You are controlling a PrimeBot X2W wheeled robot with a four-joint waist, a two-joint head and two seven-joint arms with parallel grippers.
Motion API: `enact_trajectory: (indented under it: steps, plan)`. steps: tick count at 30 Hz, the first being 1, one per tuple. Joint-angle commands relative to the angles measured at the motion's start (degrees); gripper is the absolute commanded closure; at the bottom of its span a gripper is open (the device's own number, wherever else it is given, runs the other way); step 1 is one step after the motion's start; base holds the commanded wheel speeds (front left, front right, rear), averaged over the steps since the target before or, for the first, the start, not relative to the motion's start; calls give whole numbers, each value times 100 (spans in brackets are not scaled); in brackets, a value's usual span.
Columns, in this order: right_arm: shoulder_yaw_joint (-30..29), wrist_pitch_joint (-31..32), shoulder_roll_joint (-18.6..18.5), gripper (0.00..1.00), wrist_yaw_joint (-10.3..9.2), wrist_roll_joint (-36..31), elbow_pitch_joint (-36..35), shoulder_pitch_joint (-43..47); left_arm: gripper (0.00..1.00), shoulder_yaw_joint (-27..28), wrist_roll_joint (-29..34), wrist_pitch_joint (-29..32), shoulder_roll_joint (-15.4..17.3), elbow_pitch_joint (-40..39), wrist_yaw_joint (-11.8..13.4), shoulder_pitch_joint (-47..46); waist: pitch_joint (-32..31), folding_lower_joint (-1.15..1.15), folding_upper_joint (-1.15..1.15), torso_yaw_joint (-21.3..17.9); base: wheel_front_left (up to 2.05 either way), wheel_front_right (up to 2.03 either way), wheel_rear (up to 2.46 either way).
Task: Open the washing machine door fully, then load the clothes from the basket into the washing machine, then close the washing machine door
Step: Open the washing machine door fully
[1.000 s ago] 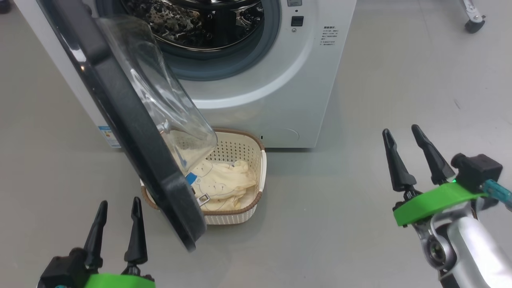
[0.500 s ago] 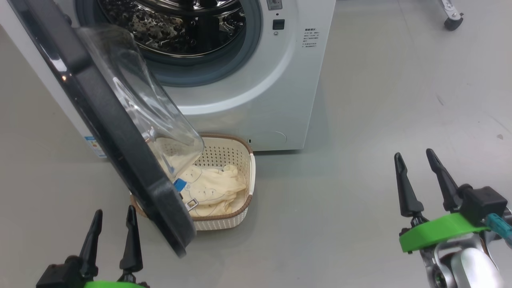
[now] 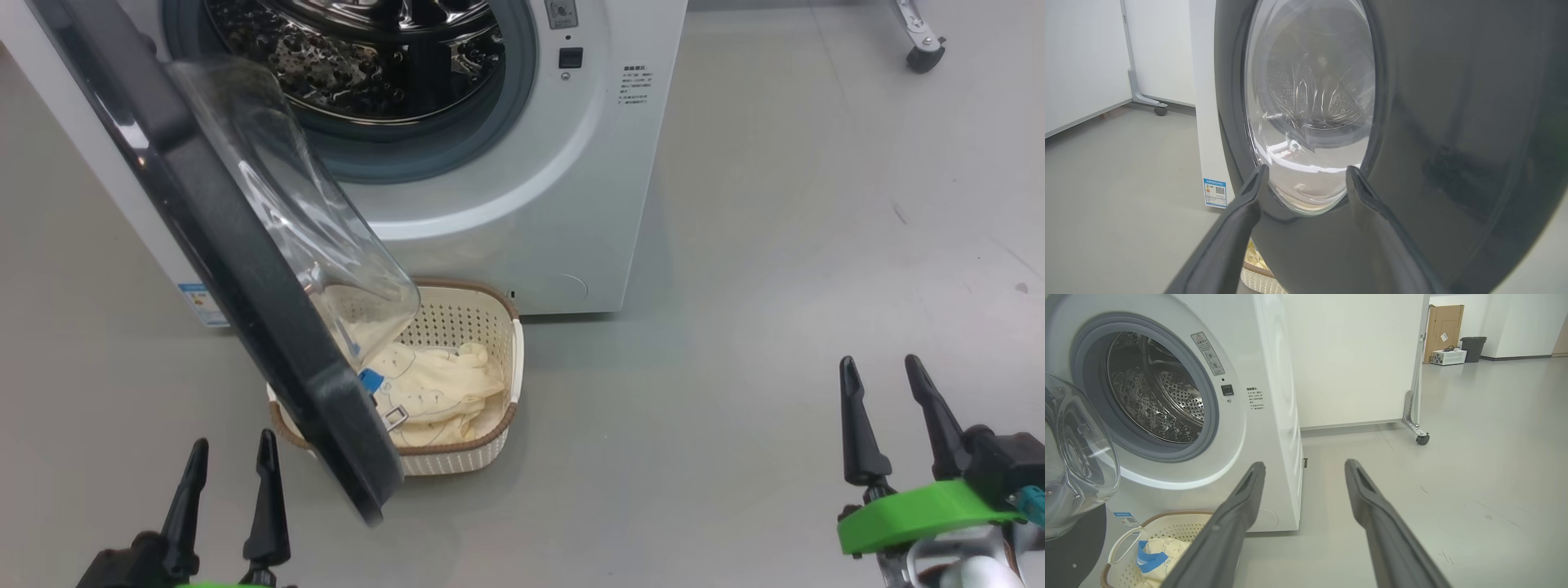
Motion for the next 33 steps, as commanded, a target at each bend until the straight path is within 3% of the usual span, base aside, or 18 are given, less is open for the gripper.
enact_trajectory:
  steps: [1, 7, 8, 9, 10, 14, 19, 25, 29, 33]
  plan:
    - [73, -54, -30, 0, 21, -57, -190, -100, 0, 233, 46, -39, 66, -159, 2, -96, -7, 0, 0, 8, 0, 0, 0]
    - [53, -54, -18, 0, 21, -50, -165, -71, 0, 236, 51, -39, 58, -141, 2, -87, -13, 0, 0, 34, 0, 0, 0]
    - [57, -54, -17, 0, 21, -50, -164, -72, 27, 229, 43, -39, 57, -132, 2, -84, -15, 0, 0, 37, 0, 0, 0]
    - [57, -54, -16, 0, 21, -50, -164, -72, 75, 218, 33, -39, 57, -116, 2, -80, -19, 0, 0, 40, 0, 0, 0]
    - [59, -54, -15, 0, 21, -49, -165, -71, 100, 210, 24, -39, 60, -103, 2, -79, -19, 0, 0, 43, 0, 0, 0]
    - [52, -54, -13, 0, 21, -51, -172, -65, 100, 258, 4, -39, 57, -47, 2, -79, -17, 0, 0, 62, 0, 0, 0]
    - [14, -54, -11, 0, 21, -53, -182, -37, 100, 704, 9, -39, 9, -103, 2, -195, -26, 0, 0, 118, 0, 0, 0]
    - [-37, -54, -10, 0, 21, -7, -210, 0, 100, 1195, 233, -39, 56, -899, 2, -636, -23, 0, 0, 262, 0, 0, 0]
    - [-56, -54, -10, 0, 21, 9, -211, 28, 100, 1059, 436, -39, 184, -1688, 2, -979, -37, 0, 0, 396, 0, 0, 0]
    - [-71, -54, -10, 0, 21, 27, -206, 55, 100, 580, 659, 145, 231, -2565, 2, -1295, -67, 0, 0, 527, 0, 0, 0]
